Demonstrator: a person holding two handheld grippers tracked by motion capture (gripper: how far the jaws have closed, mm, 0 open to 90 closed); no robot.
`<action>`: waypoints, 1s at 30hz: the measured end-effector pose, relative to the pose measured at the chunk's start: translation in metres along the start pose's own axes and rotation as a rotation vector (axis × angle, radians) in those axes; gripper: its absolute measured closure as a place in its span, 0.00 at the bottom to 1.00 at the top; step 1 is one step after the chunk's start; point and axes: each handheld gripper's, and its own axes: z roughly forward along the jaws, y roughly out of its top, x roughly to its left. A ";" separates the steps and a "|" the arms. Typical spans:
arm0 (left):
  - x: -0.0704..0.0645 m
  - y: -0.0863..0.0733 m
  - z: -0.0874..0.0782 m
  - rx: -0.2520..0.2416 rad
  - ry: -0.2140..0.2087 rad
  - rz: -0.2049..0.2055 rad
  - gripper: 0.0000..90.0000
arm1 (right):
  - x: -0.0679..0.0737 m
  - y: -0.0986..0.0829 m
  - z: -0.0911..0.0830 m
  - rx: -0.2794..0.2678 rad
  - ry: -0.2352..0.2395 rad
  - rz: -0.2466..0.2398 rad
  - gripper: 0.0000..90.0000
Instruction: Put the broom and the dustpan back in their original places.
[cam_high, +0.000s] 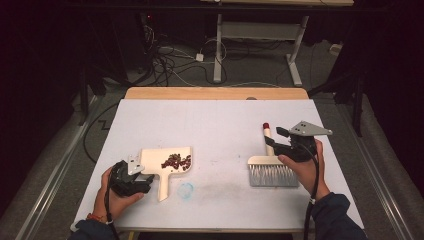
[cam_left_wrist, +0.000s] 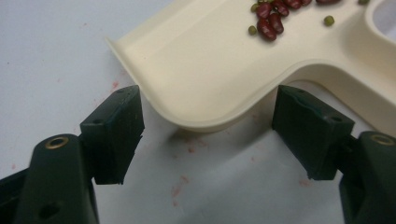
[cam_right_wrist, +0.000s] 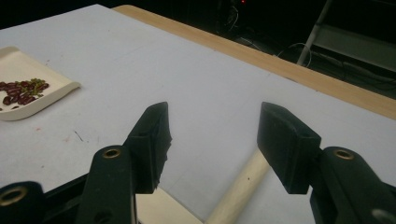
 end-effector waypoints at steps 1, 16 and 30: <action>0.000 0.001 0.001 -0.003 0.005 -0.005 0.28 | 0.001 0.000 -0.001 -0.002 0.001 -0.002 0.49; -0.010 0.004 -0.021 -0.146 -0.067 -0.008 0.24 | 0.013 0.003 -0.016 -0.031 -0.028 -0.063 0.46; -0.036 0.011 -0.039 -0.264 -0.122 0.065 0.23 | 0.038 0.008 -0.036 -0.132 -0.041 -0.142 0.39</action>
